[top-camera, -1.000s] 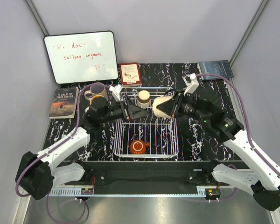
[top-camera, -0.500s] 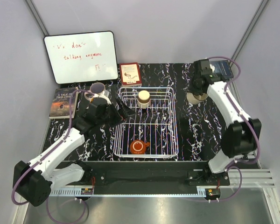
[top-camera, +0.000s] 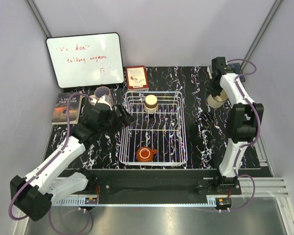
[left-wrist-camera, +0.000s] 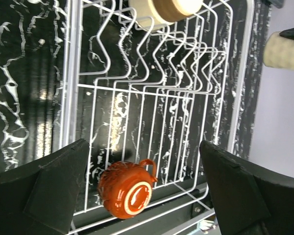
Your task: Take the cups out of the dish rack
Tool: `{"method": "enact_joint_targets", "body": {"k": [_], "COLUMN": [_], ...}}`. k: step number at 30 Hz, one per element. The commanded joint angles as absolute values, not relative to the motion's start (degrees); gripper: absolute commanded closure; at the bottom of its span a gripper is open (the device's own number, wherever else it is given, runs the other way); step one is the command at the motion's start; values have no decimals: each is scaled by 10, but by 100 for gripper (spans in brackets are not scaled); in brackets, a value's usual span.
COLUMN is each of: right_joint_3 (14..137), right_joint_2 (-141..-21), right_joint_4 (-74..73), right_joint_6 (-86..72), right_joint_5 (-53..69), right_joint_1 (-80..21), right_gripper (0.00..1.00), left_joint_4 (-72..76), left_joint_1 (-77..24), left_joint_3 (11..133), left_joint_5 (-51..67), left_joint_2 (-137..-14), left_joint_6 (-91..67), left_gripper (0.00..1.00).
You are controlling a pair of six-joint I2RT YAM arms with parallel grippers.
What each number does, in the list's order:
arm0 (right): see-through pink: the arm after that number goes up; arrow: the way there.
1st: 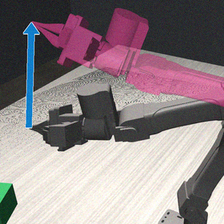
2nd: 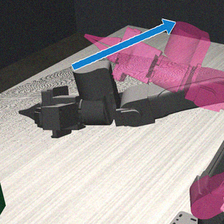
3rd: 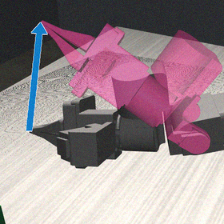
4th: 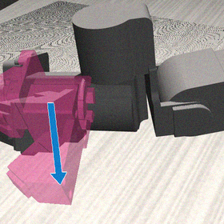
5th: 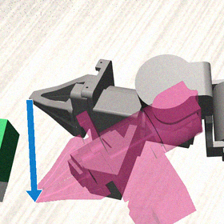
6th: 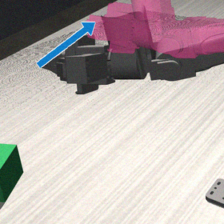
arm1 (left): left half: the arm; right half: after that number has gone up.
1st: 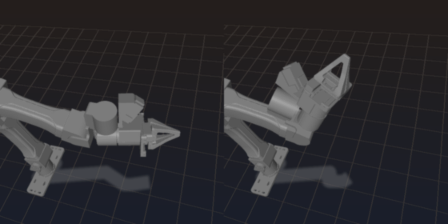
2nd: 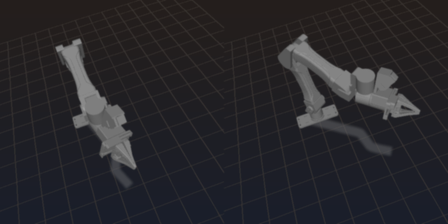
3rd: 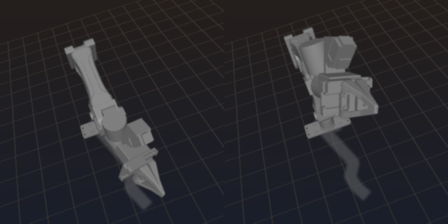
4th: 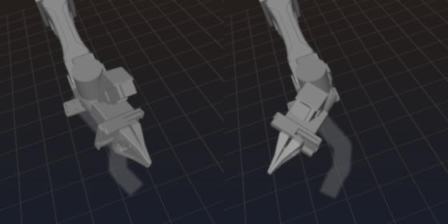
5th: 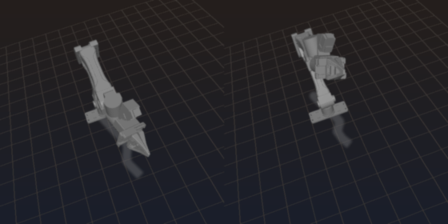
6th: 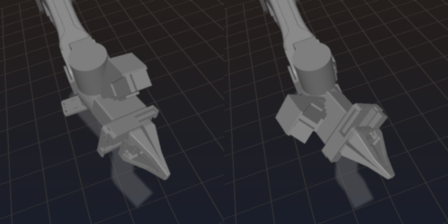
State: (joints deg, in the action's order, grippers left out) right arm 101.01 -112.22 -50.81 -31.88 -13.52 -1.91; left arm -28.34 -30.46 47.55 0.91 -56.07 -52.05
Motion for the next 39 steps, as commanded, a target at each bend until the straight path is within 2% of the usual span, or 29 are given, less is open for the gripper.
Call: {"method": "enact_joint_targets", "body": {"k": [1, 8, 19, 21, 22, 26, 28, 29, 35, 36, 38, 39], "right_joint_3": [1052, 1084, 1099, 1097, 1095, 1076, 1071, 1067, 1059, 1056, 1041, 1035], "right_joint_2": [-1157, -1222, -1259, -1259, -1259, -1234, -1218, -1214, -1139, -1123, -1075, -1058], "right_joint_4": [-518, -533, -538, -538, -538, -528, -522, -520, -497, -479, -457, -441], "right_joint_6": [-325, -334, -330, -328, -326, -330, -331, -332, -343, -344, -345, -349], "right_joint_5": [-146, -134, -109, -101, -98, -93, -91, -90, -53, -44, -8, -2], "right_joint_1": [-4, 18, 27, 27, 27, 27, 27, 27, 25, 25, 21, 18], "right_gripper": [100, 100, 100, 90, 75, 56, 50, 45, 30, 25, 20, 13], "left_joint_4": [-288, -311, -333, -333, -333, -330, -327, -326, -322, -321, -319, -317], "left_joint_1": [-304, -304, -304, -305, -304, -305, -304, -304, -304, -304, -304, -305], "left_joint_3": [508, 528, 568, 566, 565, 562, 560, 560, 563, 568, 577, 582], "left_joint_5": [-33, -56, -58, -52, -50, -42, -40, -39, -36, -35, -34, -35], "left_joint_2": [-552, -588, -627, -630, -629, -627, -624, -624, -627, -628, -639, -645], "left_joint_6": [-490, -483, -457, -455, -454, -449, -447, -447, -435, -426, -415, -400], "left_gripper": [1, 1, 1, 1, 1, 1, 1, 1, 1, 1, 1, 1]}}
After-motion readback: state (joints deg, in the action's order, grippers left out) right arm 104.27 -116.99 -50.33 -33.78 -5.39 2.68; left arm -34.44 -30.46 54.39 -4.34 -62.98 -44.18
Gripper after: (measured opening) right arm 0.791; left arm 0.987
